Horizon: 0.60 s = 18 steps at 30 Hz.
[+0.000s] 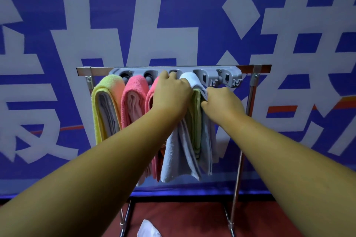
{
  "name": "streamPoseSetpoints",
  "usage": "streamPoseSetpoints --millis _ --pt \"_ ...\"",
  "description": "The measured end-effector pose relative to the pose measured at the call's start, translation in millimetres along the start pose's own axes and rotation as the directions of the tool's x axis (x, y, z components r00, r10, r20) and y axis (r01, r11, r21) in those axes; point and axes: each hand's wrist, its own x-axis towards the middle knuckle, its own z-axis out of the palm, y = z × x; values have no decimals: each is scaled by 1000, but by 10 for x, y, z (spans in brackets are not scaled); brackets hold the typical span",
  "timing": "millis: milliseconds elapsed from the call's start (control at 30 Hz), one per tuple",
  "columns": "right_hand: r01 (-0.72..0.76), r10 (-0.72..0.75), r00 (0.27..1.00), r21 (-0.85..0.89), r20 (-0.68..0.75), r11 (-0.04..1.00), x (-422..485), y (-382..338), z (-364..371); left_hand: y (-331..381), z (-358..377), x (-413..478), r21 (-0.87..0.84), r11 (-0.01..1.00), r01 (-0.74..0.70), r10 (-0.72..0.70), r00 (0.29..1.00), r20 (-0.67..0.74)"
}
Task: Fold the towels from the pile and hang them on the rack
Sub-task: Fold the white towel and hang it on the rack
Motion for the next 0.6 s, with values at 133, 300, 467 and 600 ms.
streamPoseSetpoints --millis 133,300,467,600 --pt "-41 37 999 117 34 992 -62 23 162 74 68 -93 44 998 -47 46 999 21" --pt "-158 121 981 260 155 952 -124 68 330 215 234 -218 -436 868 236 -209 972 109" --pt "-288 149 942 493 302 821 -162 105 454 357 530 -372 -756 478 447 -305 892 334" --pt "-411 73 873 648 481 641 -197 119 529 476 786 -490 -803 254 540 -270 836 477"
